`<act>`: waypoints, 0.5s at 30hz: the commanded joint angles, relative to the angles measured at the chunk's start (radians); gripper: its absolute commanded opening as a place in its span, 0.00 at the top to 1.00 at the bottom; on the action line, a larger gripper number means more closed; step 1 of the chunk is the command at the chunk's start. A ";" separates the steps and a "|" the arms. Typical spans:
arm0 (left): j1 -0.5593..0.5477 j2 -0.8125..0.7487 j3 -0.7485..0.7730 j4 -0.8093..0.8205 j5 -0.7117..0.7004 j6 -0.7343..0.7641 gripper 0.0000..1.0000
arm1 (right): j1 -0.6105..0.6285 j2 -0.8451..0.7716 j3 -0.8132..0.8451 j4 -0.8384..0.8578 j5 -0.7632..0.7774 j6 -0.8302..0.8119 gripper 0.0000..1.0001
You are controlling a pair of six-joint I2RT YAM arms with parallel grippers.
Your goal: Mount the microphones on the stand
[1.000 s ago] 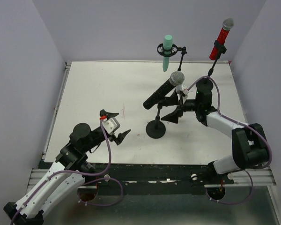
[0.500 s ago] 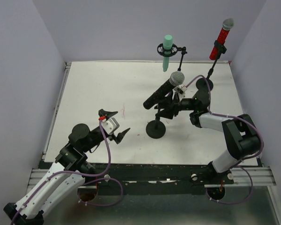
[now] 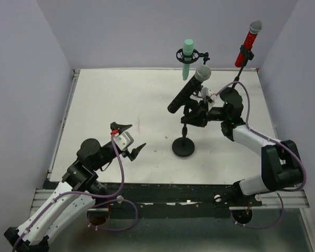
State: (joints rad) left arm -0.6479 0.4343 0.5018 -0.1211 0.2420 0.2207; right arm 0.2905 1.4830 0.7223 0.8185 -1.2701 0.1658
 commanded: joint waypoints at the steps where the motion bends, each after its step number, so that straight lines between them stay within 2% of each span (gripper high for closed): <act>1: 0.004 -0.022 0.004 0.015 -0.010 0.011 0.02 | -0.125 -0.122 0.146 -0.489 0.086 -0.369 0.96; 3: 0.005 -0.026 0.004 0.015 -0.007 0.011 0.02 | -0.190 -0.153 0.183 -0.645 0.121 -0.480 0.96; 8: 0.004 -0.046 0.004 0.014 -0.001 0.008 0.02 | -0.376 -0.188 0.206 -0.645 0.155 -0.446 0.96; 15: 0.004 -0.077 -0.002 0.015 0.002 0.003 0.02 | -0.542 -0.164 0.226 -0.578 0.236 -0.427 0.96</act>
State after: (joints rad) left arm -0.6479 0.3794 0.5018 -0.1207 0.2424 0.2203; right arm -0.1902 1.3167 0.9020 0.1974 -1.0920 -0.2520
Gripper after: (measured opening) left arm 0.985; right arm 0.168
